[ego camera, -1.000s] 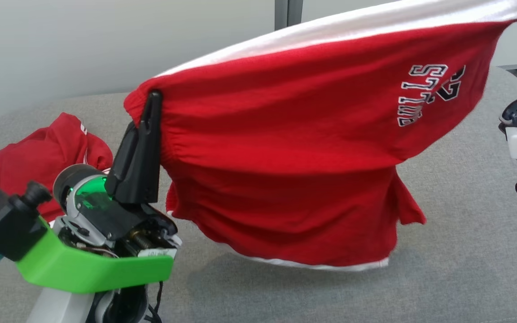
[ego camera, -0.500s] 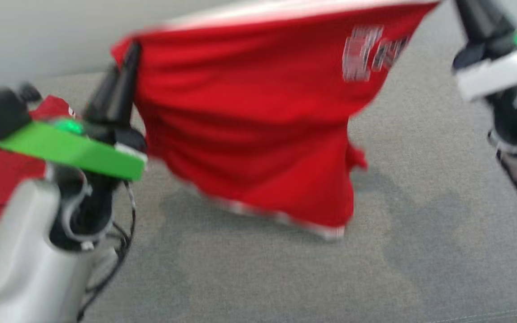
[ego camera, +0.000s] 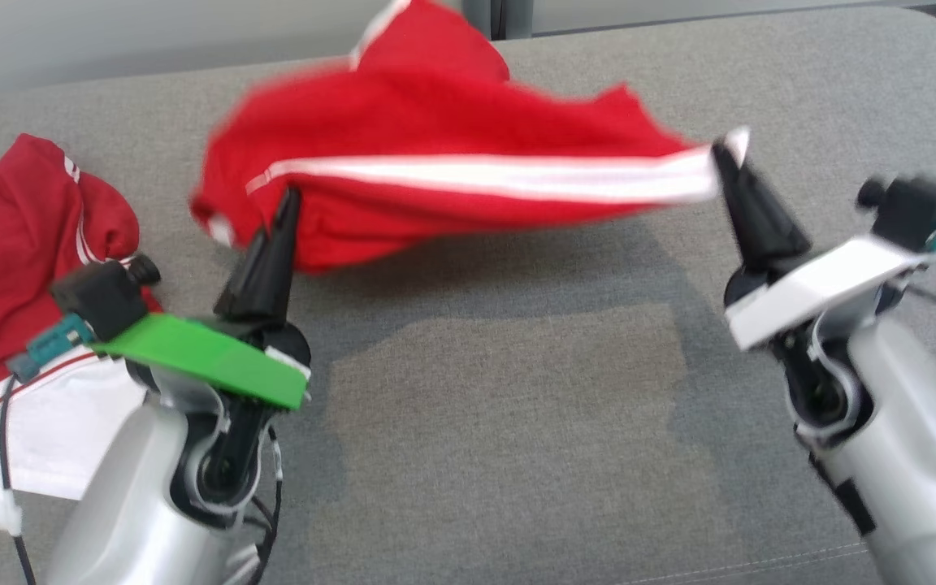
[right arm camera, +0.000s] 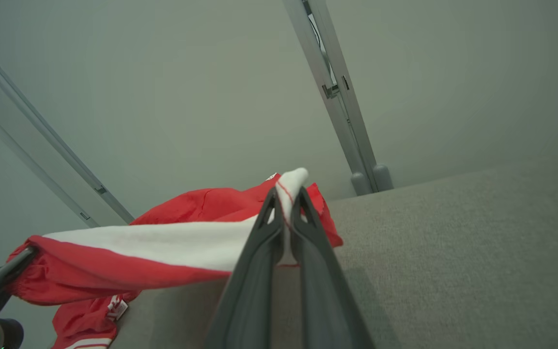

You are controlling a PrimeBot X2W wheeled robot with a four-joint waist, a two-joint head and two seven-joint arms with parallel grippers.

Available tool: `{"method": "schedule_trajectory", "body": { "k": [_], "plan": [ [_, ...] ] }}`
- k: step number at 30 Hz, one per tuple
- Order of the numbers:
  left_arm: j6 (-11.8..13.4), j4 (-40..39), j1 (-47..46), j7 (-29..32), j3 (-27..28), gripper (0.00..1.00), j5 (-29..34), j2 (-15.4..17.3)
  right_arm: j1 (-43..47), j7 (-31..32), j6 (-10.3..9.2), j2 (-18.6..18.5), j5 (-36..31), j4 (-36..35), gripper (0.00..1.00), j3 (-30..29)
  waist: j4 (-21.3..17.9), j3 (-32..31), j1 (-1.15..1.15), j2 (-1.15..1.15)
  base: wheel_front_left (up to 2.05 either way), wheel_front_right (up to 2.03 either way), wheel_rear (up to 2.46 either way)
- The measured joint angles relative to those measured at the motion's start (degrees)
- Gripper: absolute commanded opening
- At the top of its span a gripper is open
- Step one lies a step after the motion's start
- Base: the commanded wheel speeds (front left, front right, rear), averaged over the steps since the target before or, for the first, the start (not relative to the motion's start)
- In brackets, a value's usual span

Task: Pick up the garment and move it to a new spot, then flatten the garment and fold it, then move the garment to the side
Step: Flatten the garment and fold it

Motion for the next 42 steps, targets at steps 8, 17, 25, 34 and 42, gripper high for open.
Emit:
{"method": "schedule_trajectory", "body": {
  "k": [8,17,25,34,42],
  "plan": [
    [-1.8,6.9,2.5,-4.0,-2.1,0.0,1.1,-1.0,6.1,-3.2,1.03,4.1,0.0,6.4,0.0,3.5,-1.1,4.3,0.0,0.0,0.0,0.0,0.0],
    [-3.0,7.3,2.1,-5.4,-4.3,0.0,0.7,-1.2,5.6,-5.7,2.01,2.7,-1.2,8.6,0.0,0.1,-1.8,6.1,0.0,0.0,0.0,0.0,0.0],
    [-3.0,2.1,4.0,-6.3,-9.6,0.0,0.0,-0.2,6.0,-5.7,2.05,1.3,-3.8,8.3,0.0,0.0,0.8,3.8,0.0,0.0,0.0,0.0,0.0],
    [-3.0,1.4,10.6,-6.4,-17.7,0.43,-1.9,2.9,10.4,-5.7,2.54,0.6,-6.8,6.8,0.0,-1.0,4.0,0.2,0.0,0.0,0.0,0.0,0.0],
    [-3.0,0.9,12.8,-6.4,-20.5,1.0,-3.8,5.0,14.7,-5.7,2.54,-0.6,-9.4,7.2,0.0,0.1,6.1,-2.6,0.0,0.0,0.0,0.0,0.0]
  ]
}}
